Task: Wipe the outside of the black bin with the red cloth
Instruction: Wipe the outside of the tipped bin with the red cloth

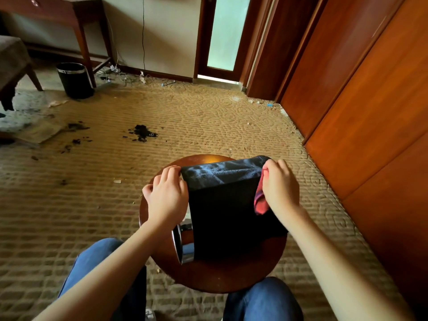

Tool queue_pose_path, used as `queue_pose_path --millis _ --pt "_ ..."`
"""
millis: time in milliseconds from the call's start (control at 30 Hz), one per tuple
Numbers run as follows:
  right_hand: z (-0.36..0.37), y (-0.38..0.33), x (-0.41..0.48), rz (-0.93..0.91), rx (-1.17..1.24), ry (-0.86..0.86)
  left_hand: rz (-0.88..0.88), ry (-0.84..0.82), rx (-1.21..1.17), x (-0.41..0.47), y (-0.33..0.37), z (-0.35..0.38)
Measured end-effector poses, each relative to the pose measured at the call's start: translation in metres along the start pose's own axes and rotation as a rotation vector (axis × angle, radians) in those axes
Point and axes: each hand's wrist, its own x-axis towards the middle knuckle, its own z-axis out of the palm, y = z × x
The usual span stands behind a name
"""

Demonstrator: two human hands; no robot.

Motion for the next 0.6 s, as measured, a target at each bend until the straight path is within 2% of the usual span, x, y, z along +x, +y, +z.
queue_pose_path --millis 133,300,500,600 --pt "-0.005 -0.003 -0.065 -0.092 0.058 0.116 0.014 -0.002 -0.016 -0.002 0.000 0.001" --pt "-0.008 0.002 -0.053 -0.097 0.008 0.062 0.059 0.028 -0.004 -0.015 0.000 0.000" --pt "-0.009 0.009 0.024 0.110 -0.072 -0.097 0.097 0.028 0.047 -0.023 -0.001 -0.002" --pt "-0.004 0.004 0.013 0.179 0.032 -0.043 0.089 0.021 0.059 -0.019 -0.002 -0.002"
